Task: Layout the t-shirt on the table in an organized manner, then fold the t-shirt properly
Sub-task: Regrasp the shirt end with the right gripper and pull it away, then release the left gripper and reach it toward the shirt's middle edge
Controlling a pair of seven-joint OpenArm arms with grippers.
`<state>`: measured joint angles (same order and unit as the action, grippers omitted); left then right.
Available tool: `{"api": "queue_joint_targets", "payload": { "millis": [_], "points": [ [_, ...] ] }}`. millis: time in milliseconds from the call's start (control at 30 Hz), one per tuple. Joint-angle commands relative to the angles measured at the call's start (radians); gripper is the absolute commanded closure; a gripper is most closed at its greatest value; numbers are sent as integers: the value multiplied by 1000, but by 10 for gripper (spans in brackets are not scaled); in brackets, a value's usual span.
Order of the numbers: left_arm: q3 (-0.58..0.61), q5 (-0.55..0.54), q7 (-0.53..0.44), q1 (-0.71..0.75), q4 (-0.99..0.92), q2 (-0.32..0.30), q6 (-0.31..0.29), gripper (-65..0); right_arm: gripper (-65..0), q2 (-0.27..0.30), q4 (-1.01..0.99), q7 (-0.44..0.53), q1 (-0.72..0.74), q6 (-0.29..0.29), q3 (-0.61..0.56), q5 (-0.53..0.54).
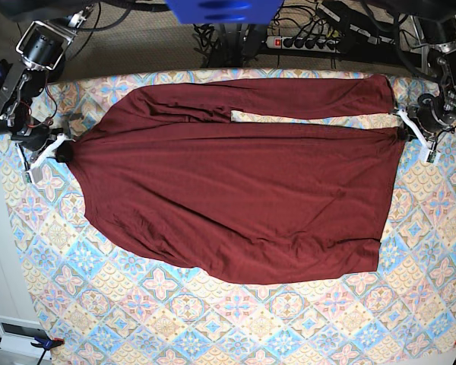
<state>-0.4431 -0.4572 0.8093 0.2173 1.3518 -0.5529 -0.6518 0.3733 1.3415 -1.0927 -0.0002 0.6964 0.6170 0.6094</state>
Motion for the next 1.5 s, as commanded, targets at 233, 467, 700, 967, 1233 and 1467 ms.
{"api": "queue_joint_targets", "payload": {
  "millis": [233, 467, 700, 967, 1233, 1467],
  "points": [
    [-4, 10, 20, 60, 19, -22, -3, -28, 0, 29, 17, 16, 15, 2, 7, 13],
    [-4, 8, 20, 98, 18, -22, -3, -113, 0, 29, 20, 13, 15, 2, 4, 13],
    [-9, -39, 117, 116, 19, -57, -3, -217, 0, 29, 22, 13, 15, 2, 2, 13],
    [-30, -226, 114, 290, 168, -129, -3, -232, 0, 29, 22, 13, 15, 2, 2, 13],
    [-64, -240, 120, 331, 213, -77, -3, -233, 0, 29, 23, 13, 12, 2, 2, 13],
    [-46, -206, 114, 270, 213, -22, 2, -231, 0, 29, 25, 13, 12, 2, 2, 16]
  ]
}}
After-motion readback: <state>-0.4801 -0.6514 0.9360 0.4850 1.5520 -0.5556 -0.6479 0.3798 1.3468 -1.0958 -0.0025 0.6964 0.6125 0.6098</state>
